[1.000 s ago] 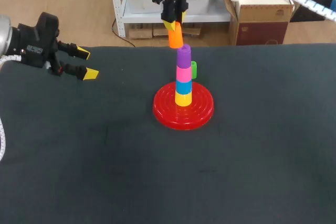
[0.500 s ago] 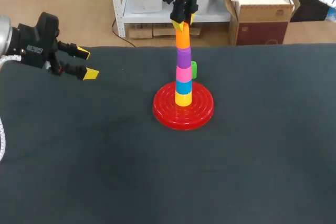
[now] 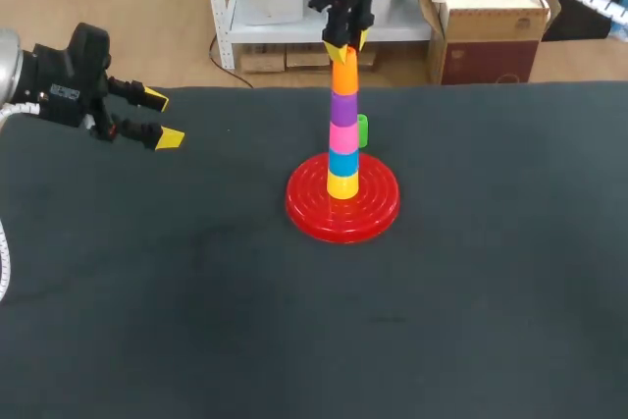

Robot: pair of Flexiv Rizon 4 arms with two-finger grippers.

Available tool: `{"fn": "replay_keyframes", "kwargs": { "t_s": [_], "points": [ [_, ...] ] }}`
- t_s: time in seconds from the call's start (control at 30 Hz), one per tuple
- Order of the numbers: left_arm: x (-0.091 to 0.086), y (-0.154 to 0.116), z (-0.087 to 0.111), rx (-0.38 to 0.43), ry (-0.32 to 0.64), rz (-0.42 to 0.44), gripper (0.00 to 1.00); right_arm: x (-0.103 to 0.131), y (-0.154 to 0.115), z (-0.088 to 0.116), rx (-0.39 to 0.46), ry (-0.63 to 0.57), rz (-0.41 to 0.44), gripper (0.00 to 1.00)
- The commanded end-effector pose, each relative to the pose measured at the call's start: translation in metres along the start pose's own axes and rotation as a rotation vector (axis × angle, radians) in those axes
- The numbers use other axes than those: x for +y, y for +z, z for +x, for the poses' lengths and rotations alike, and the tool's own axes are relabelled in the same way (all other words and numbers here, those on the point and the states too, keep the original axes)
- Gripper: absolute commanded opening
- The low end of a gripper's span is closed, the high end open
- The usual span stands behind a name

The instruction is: Pick up and stack the cylinders on the red base in this order: pink,purple,orange,green

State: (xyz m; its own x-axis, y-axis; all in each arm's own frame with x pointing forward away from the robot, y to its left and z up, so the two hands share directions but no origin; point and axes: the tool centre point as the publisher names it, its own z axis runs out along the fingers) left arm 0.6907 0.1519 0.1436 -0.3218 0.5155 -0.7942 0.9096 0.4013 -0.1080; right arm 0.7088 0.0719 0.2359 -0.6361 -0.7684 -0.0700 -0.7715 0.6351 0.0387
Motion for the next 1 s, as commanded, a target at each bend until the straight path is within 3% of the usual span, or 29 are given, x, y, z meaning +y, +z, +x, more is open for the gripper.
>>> {"fn": "replay_keyframes", "kwargs": {
  "t_s": [0.03,1.0],
  "points": [
    [0.000,0.000,0.001,-0.003,0.002,0.000,1.00,-0.001,0.001,-0.004,0.003,-0.004,-0.001,0.00],
    [0.000,0.000,0.001,-0.003,0.002,0.000,1.00,0.013,0.007,0.017,-0.019,0.013,0.020,0.00]
  ]
}}
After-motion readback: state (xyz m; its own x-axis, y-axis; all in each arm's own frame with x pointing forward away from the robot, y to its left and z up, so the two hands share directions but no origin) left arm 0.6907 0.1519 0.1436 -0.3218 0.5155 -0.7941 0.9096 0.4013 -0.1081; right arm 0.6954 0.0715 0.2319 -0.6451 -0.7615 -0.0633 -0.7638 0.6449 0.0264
